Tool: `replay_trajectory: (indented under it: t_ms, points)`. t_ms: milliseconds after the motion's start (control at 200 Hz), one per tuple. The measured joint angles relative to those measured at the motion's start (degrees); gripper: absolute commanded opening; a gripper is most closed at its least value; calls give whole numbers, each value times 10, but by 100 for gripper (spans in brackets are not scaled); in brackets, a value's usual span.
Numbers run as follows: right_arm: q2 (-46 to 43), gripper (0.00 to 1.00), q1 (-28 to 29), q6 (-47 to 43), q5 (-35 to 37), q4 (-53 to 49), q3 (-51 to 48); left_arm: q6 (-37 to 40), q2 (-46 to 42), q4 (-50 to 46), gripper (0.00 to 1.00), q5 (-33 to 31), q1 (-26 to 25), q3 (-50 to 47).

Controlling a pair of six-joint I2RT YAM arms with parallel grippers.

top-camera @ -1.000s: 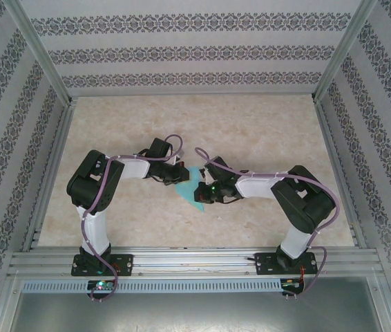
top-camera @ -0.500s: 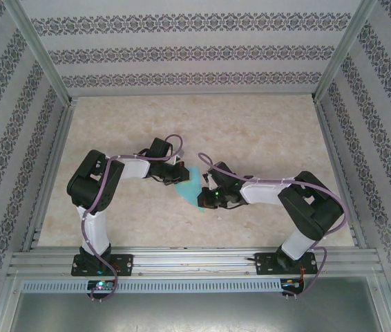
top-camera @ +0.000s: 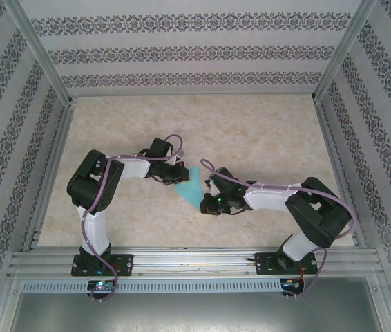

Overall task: Fold a paper plane with a square sheet of paper (fold left side to right side)
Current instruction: Fourth fold the wing at the center of the table, then turn over the paper at the center of the table.

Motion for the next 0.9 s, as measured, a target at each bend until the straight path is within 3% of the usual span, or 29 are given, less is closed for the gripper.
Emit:
replay_trajectory:
  t_ms: [130, 375, 530, 714, 899]
  points:
    - [-24, 4, -1, -3, -3, -52, -5, -8, 0, 2, 8, 1, 0, 0]
    - [-130, 37, -58, -47, -8, -110, -8, -33, -22, 15, 23, 0, 0, -8]
    - [-169, 54, -119, -80, -10, -98, -7, -32, -95, 14, 24, -14, 0, -13]
    - [-151, 58, -137, -122, -14, -68, 5, 5, -232, 9, 26, -81, 0, -29]
    - [-64, 57, -132, -147, -30, -18, 44, 49, -360, -9, 35, -172, 2, -82]
